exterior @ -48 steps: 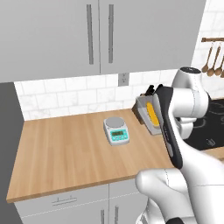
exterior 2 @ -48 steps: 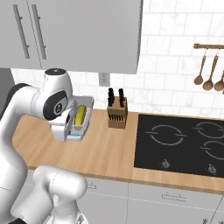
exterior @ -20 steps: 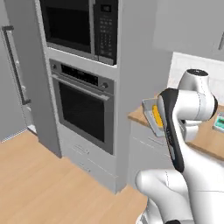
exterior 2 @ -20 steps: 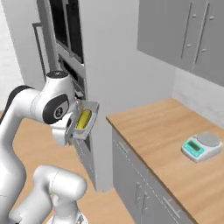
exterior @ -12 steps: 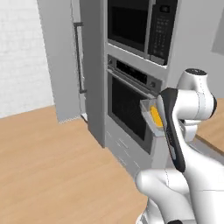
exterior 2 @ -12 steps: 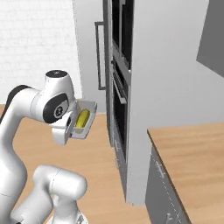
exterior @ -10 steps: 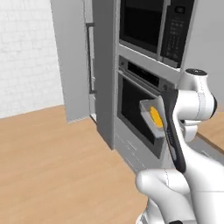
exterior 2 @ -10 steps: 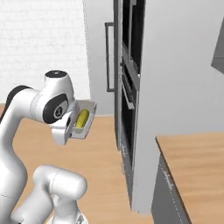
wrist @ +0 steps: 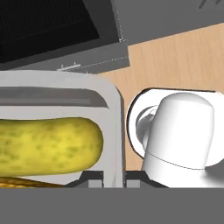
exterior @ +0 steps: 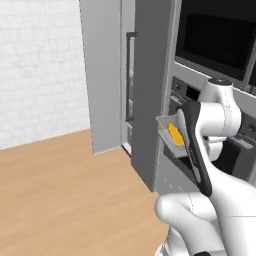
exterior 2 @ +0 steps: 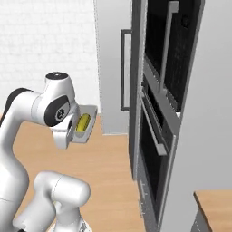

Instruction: Take the meat container that has the fish and place it on the second highest rack of the freezer. Then take the vegetable container that has the cucumber and corn and place it on the highest rack of the freezer.

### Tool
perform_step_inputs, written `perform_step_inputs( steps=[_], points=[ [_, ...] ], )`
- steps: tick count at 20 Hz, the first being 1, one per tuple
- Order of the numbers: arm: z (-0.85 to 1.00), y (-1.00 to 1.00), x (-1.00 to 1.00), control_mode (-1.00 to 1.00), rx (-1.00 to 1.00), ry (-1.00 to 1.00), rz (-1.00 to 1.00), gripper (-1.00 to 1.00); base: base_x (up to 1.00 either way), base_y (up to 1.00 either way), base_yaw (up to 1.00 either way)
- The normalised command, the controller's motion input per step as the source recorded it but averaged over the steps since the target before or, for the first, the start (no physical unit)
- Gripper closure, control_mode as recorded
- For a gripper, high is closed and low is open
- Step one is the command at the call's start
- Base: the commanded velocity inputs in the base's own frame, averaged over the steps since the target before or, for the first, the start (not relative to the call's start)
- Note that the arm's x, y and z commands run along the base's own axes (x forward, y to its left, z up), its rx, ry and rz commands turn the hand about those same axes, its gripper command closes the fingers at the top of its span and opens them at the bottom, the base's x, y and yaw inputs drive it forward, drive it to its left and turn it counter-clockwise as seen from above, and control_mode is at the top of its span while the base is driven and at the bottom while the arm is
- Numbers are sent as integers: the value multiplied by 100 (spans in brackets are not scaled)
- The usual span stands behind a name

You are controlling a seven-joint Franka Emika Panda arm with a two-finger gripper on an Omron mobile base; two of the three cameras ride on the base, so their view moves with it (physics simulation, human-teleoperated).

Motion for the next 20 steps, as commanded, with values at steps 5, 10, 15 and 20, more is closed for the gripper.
perform_step_inputs(
  steps=[5,10,15,20],
  points=[
    [0,0,0,100,0,0,0,100,74,85,-14],
    [0,0,0,100,0,0,0,100,68,71,-43],
    [0,0,0,100,0,0,0,100,54,40,-65],
    [0,0,0,100,0,0,0,100,52,47,-67]
  ],
)
